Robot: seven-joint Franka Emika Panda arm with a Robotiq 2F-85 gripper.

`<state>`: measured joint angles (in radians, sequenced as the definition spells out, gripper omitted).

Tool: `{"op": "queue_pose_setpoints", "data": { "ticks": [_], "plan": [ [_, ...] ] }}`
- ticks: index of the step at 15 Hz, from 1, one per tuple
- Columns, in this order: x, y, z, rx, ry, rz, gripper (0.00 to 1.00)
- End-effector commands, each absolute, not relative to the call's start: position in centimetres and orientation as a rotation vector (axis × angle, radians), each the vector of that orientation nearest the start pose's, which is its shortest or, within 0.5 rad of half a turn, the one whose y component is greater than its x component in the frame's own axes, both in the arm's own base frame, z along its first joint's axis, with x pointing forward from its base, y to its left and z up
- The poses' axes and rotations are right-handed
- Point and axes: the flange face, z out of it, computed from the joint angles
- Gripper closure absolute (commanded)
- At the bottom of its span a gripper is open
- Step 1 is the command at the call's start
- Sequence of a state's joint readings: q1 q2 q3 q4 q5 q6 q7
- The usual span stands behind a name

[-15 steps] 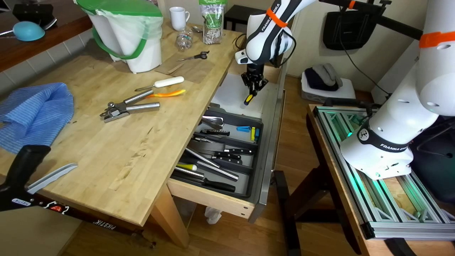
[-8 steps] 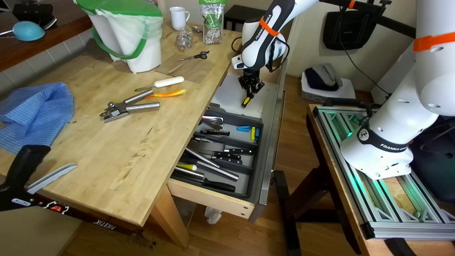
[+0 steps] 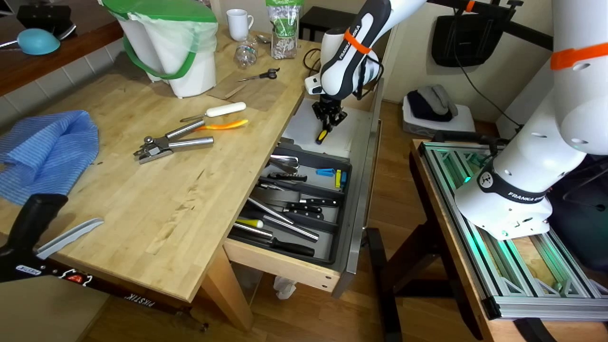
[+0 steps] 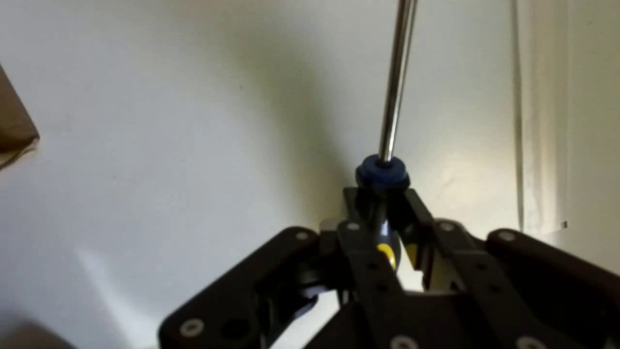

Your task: Put the yellow screwdriver inside the drawer

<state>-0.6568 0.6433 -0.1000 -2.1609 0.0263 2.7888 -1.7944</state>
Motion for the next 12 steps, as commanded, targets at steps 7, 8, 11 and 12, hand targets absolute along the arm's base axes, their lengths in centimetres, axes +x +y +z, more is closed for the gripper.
{"op": "queue_pose_setpoints", "data": {
  "ticks": [7, 8, 11, 12],
  "plan": [
    [41.12, -36.75, 7.06, -2.669, -1.689, -0.042, 0.94],
    [40.99, -36.85, 6.91, -2.663, -1.682, -0.036, 0.94],
    [40.74, -36.75, 7.12, -2.656, -1.678, -0.029, 0.52],
    [40.7, -36.6, 7.36, -2.653, -1.678, -0.02, 0.45]
  ]
}}
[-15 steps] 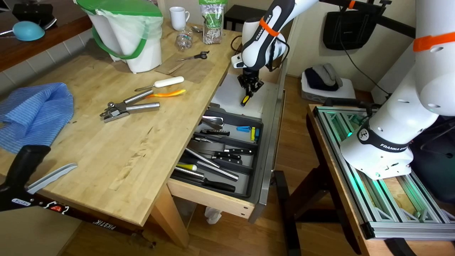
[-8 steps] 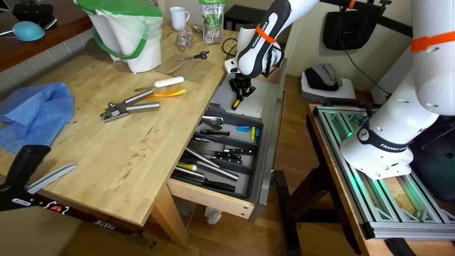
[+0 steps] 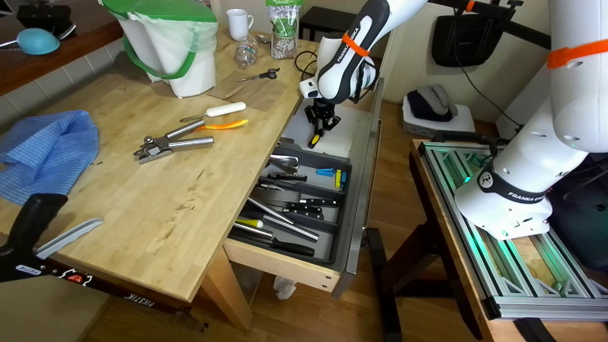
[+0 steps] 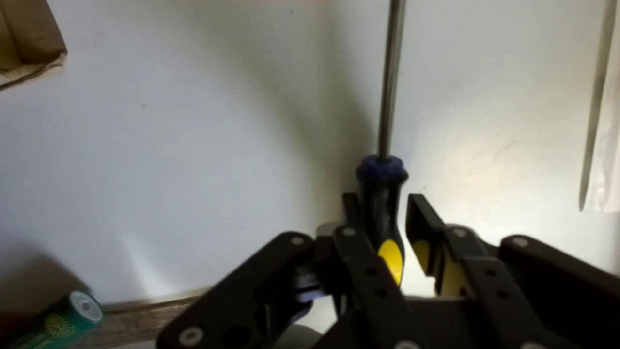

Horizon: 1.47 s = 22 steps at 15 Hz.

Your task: Put the yellow screwdriver inside the drawer

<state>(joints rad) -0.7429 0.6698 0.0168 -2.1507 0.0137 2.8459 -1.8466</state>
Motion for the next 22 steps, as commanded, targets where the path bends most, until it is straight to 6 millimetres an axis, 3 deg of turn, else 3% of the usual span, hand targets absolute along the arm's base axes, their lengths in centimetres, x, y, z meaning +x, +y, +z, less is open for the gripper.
{"op": "queue_pose_setpoints", "data": {
  "ticks": [1, 6, 10, 17, 20, 22],
  "plan": [
    [40.7, -36.5, 7.7, -2.656, -1.676, -0.016, 0.38],
    [39.9, -35.1, 10.6, -2.729, -1.54, 0.067, 0.01],
    [38.7, -33.6, 13.9, -2.882, -1.363, 0.169, 0.0],
    [38.8, -34.1, 24.6, -3.17, -0.992, 0.464, 0.0],
    [40.5, -32.0, 30.7, -3.216, -0.91, 0.338, 0.0],
    [41.4, -30.9, 36.0, -3.251, -0.838, 0.175, 0.0]
  ]
}}
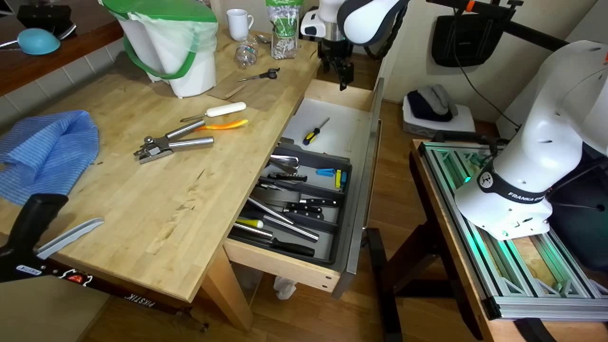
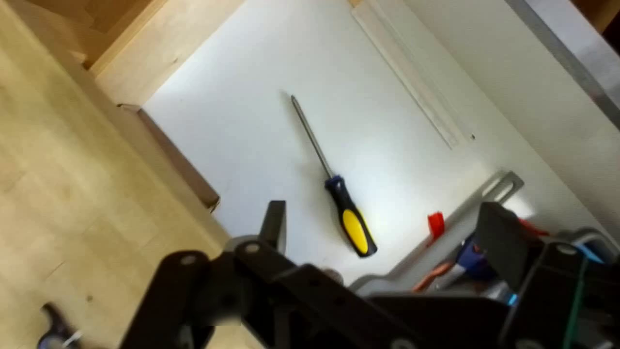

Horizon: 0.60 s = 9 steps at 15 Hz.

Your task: Put the yellow screwdriver inside the drawer

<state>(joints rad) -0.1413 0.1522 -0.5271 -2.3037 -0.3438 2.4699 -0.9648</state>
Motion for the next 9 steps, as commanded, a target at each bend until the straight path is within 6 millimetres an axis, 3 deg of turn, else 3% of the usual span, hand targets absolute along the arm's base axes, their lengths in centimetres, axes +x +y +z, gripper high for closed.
{"op": "queue_pose_setpoints", "data": {
  "ticks": [1, 4, 5, 6, 7, 9],
  "plan": [
    [41.7, -30.3, 38.5, -3.272, -0.808, 0.083, 0.0],
    [41.1, -28.6, 46.6, -3.328, -0.749, -0.223, 0.0],
    [42.8, -29.8, 42.7, -3.32, -0.819, -0.091, 0.0],
    [42.6, -29.4, 44.7, -3.332, -0.823, -0.152, 0.0],
    [42.3, -29.4, 45.2, -3.335, -0.822, -0.17, 0.0],
    [42.4, -29.4, 44.1, -3.326, -0.822, -0.136, 0.0]
  ]
}}
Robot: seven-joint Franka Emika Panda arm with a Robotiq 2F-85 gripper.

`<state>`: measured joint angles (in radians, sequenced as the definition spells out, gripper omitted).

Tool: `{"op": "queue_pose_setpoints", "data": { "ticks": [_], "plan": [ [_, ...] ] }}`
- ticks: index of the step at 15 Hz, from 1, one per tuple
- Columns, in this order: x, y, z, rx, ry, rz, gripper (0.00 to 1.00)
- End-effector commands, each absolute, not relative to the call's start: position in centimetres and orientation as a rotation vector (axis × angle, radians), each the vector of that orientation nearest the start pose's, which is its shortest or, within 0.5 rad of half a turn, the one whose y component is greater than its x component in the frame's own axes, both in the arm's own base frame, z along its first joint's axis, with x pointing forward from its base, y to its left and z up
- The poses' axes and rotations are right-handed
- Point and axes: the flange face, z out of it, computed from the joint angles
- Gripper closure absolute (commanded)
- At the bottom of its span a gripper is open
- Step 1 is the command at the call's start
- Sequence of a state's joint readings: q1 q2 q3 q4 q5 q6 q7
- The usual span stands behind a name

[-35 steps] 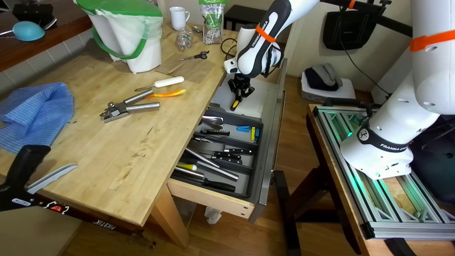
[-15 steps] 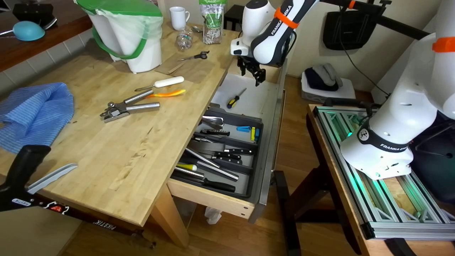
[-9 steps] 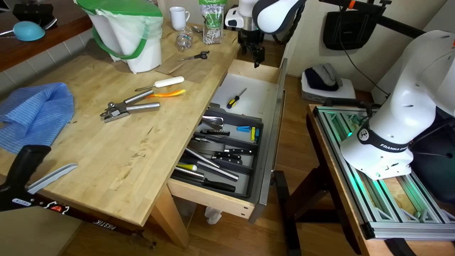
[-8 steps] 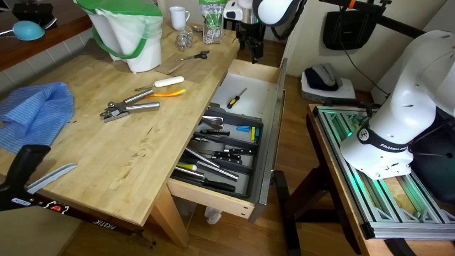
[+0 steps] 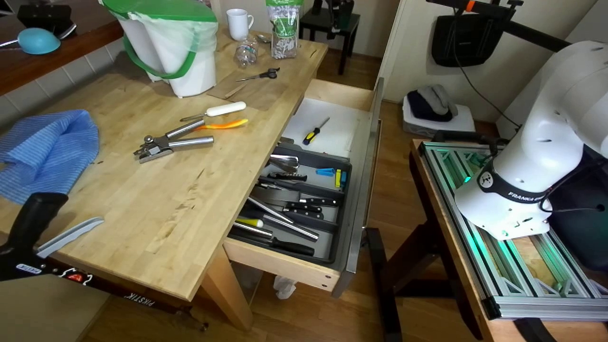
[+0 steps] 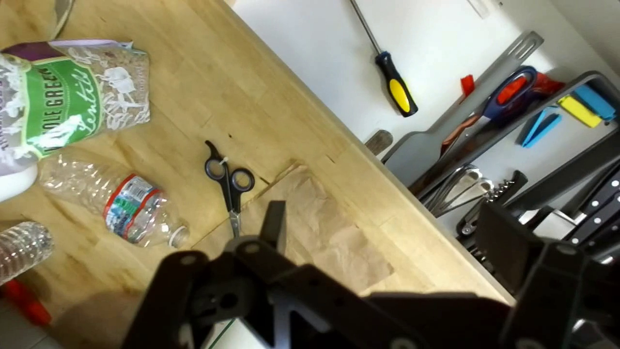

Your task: Put the yellow screwdriver inside the drawer

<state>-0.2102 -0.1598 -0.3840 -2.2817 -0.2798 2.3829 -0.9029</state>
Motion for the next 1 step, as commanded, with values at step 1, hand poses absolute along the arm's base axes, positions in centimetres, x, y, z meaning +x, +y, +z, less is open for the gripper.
{"op": "queue_pose_setpoints", "data": {
  "ticks": [1],
  "plan": [
    [42.51, -29.47, 43.43, -3.32, -0.823, -0.113, 0.0]
  ]
}}
